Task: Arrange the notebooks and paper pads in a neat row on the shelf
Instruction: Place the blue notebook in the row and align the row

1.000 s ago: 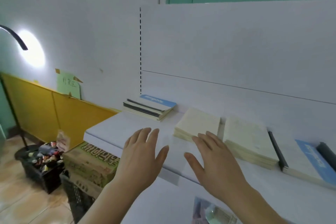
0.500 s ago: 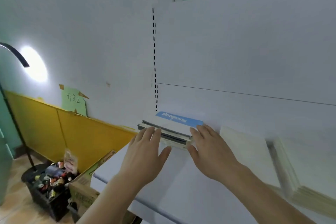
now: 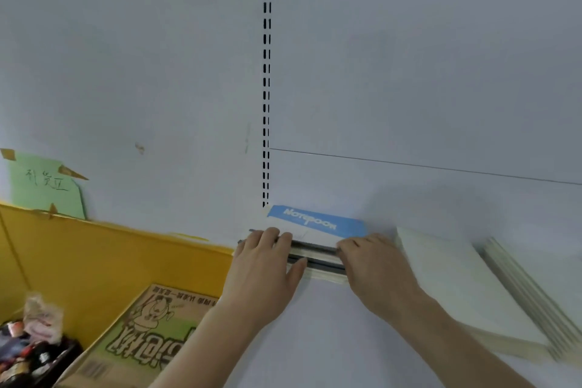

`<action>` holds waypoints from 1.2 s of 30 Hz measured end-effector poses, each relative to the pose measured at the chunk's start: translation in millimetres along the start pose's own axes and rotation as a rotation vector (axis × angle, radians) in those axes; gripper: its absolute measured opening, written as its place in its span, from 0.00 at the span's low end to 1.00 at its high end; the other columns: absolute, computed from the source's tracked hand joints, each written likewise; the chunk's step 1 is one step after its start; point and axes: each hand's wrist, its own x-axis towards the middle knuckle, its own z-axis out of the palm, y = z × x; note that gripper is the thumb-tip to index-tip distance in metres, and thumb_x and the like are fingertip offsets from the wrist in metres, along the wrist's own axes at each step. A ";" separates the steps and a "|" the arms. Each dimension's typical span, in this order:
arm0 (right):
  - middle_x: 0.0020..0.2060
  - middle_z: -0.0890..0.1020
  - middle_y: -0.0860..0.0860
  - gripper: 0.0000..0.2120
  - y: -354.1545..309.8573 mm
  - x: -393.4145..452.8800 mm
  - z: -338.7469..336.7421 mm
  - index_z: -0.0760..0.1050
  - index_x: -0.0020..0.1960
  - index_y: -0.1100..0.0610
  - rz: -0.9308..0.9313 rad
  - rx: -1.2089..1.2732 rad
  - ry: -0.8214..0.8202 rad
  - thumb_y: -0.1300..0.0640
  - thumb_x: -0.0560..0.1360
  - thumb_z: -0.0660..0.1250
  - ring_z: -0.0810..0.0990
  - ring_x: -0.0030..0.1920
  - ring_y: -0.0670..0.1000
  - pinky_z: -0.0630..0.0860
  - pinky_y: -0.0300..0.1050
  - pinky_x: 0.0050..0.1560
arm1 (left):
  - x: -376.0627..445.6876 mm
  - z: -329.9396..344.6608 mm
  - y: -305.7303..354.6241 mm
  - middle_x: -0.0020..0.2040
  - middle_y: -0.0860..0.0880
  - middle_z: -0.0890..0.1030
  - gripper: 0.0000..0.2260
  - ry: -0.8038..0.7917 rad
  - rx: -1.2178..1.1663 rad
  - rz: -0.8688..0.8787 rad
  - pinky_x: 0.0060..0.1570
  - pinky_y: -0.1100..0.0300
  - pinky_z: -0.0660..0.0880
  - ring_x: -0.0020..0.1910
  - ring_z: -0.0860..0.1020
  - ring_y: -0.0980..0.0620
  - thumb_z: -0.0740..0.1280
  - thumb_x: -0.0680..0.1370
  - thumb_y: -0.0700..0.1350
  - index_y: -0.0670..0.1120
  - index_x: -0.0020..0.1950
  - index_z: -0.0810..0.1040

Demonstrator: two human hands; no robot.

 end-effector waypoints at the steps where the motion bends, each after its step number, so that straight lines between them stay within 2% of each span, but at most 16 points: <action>1: 0.25 0.76 0.49 0.13 -2.9 0.3 -3.8 0.72 0.32 0.50 0.040 -0.023 0.020 0.60 0.61 0.76 0.75 0.27 0.52 0.69 0.43 0.30 | 1.8 -0.6 -4.7 0.70 0.52 0.70 0.24 0.041 -0.041 0.020 0.68 0.54 0.66 0.69 0.68 0.49 0.51 0.81 0.61 0.50 0.72 0.67; 5: 0.24 0.77 0.51 0.07 -19.5 -7.9 -24.5 0.76 0.35 0.54 0.230 -0.029 0.263 0.58 0.70 0.72 0.75 0.24 0.57 0.69 0.43 0.24 | 1.1 -11.0 -10.5 0.69 0.50 0.73 0.25 0.143 -0.297 -0.003 0.63 0.54 0.72 0.67 0.72 0.48 0.54 0.81 0.60 0.49 0.74 0.66; 9: 0.31 0.80 0.48 0.09 -59.2 -26.4 -35.8 0.79 0.42 0.52 0.190 0.028 0.395 0.53 0.75 0.61 0.78 0.30 0.55 0.70 0.44 0.29 | 0.6 -23.1 1.6 0.69 0.57 0.74 0.35 -0.160 -0.879 -0.101 0.60 0.61 0.70 0.65 0.74 0.58 0.53 0.76 0.69 0.56 0.79 0.54; 11: 0.41 0.83 0.46 0.11 -76.0 -33.2 -27.9 0.79 0.51 0.52 0.091 0.122 0.344 0.52 0.78 0.59 0.80 0.38 0.51 0.74 0.45 0.37 | 1.3 -23.4 8.0 0.66 0.58 0.77 0.30 -0.189 -1.114 -0.123 0.57 0.62 0.73 0.59 0.77 0.61 0.58 0.79 0.63 0.58 0.79 0.54; 13: 0.57 0.81 0.46 0.19 -84.9 -41.8 -18.5 0.76 0.64 0.53 0.056 0.206 0.212 0.46 0.80 0.56 0.79 0.55 0.48 0.77 0.45 0.53 | 2.0 -19.9 8.5 0.60 0.56 0.80 0.23 -0.100 -1.139 -0.177 0.52 0.58 0.79 0.51 0.79 0.62 0.59 0.83 0.50 0.57 0.77 0.57; 15: 0.69 0.73 0.48 0.27 -80.5 -50.6 -9.2 0.69 0.72 0.55 0.033 0.183 0.118 0.40 0.79 0.55 0.70 0.69 0.48 0.69 0.48 0.67 | 2.1 -17.4 3.4 0.57 0.54 0.81 0.20 -0.015 -1.115 -0.233 0.41 0.66 0.79 0.44 0.78 0.63 0.57 0.84 0.43 0.55 0.75 0.60; 17: 0.72 0.69 0.51 0.28 -65.0 -53.6 -3.6 0.66 0.73 0.58 0.063 0.133 0.120 0.45 0.78 0.59 0.67 0.72 0.52 0.64 0.49 0.71 | 2.6 -18.7 -6.7 0.51 0.56 0.82 0.17 0.046 -1.158 -0.294 0.33 0.72 0.74 0.40 0.78 0.63 0.56 0.84 0.42 0.54 0.72 0.66; 20: 0.71 0.70 0.58 0.27 -32.7 -40.3 6.7 0.67 0.71 0.63 0.221 0.071 0.114 0.58 0.75 0.66 0.69 0.70 0.60 0.65 0.51 0.71 | 2.1 -22.1 -23.7 0.47 0.60 0.80 0.14 0.079 -1.166 -0.344 0.34 0.75 0.70 0.40 0.76 0.71 0.56 0.84 0.42 0.52 0.69 0.72; 22: 0.72 0.67 0.59 0.26 -18.2 -25.7 13.9 0.66 0.72 0.63 0.238 0.063 0.035 0.57 0.77 0.63 0.66 0.72 0.62 0.64 0.56 0.71 | -0.5 -24.3 -31.6 0.47 0.61 0.80 0.14 0.069 -1.163 -0.370 0.35 0.72 0.72 0.41 0.76 0.70 0.56 0.85 0.43 0.54 0.68 0.72; 24: 0.70 0.71 0.57 0.22 -11.0 -14.2 20.1 0.69 0.71 0.61 0.202 0.060 -0.053 0.55 0.78 0.61 0.68 0.71 0.60 0.66 0.57 0.70 | -3.7 -26.3 -37.4 0.44 0.59 0.81 0.13 0.049 -1.168 -0.396 0.35 0.67 0.75 0.38 0.78 0.64 0.55 0.85 0.45 0.58 0.66 0.71; 25: 0.65 0.77 0.55 0.18 -9.5 -10.3 20.9 0.74 0.66 0.58 0.162 0.056 -0.067 0.56 0.77 0.63 0.73 0.66 0.59 0.70 0.55 0.66 | -5.0 -26.9 -39.8 0.44 0.58 0.81 0.12 0.045 -1.175 -0.405 0.34 0.68 0.75 0.38 0.78 0.63 0.55 0.85 0.46 0.59 0.65 0.70; 27: 0.46 0.84 0.51 0.08 -8.4 -7.8 16.3 0.81 0.50 0.53 0.113 0.028 -0.028 0.60 0.71 0.70 0.82 0.48 0.56 0.77 0.47 0.48 | -7.2 -28.4 -44.3 0.46 0.60 0.80 0.12 0.040 -1.176 -0.418 0.32 0.71 0.72 0.41 0.77 0.64 0.54 0.85 0.46 0.61 0.65 0.68; 29: 0.32 0.81 0.48 0.07 -9.9 -6.3 2.6 0.79 0.38 0.50 0.153 -0.041 -0.039 0.62 0.66 0.72 0.79 0.34 0.54 0.68 0.42 0.34 | -8.4 -30.1 -48.3 0.49 0.61 0.79 0.13 0.041 -1.177 -0.422 0.33 0.71 0.70 0.45 0.78 0.63 0.54 0.85 0.46 0.59 0.67 0.68; 32: 0.30 0.80 0.50 0.09 -12.4 -4.6 -17.9 0.79 0.41 0.51 0.250 -0.126 -0.019 0.62 0.65 0.72 0.79 0.32 0.55 0.70 0.44 0.31 | -9.0 -33.8 -52.5 0.50 0.61 0.80 0.14 0.062 -1.199 -0.437 0.34 0.70 0.71 0.46 0.78 0.62 0.54 0.85 0.46 0.58 0.70 0.68; 35: 0.29 0.79 0.48 0.04 -11.4 -7.2 -38.5 0.78 0.44 0.52 0.384 -0.013 0.167 0.57 0.76 0.65 0.77 0.30 0.54 0.70 0.45 0.29 | -9.2 -37.5 -53.4 0.48 0.62 0.80 0.14 0.097 -1.253 -0.440 0.36 0.67 0.73 0.43 0.79 0.63 0.55 0.85 0.46 0.60 0.68 0.68; 36: 0.27 0.77 0.46 0.07 -11.5 -8.4 -44.9 0.77 0.43 0.52 0.439 0.033 0.240 0.54 0.78 0.63 0.75 0.27 0.52 0.68 0.44 0.27 | -9.6 -38.4 -52.8 0.47 0.62 0.81 0.13 0.101 -1.273 -0.438 0.36 0.67 0.74 0.42 0.80 0.63 0.55 0.85 0.46 0.60 0.67 0.68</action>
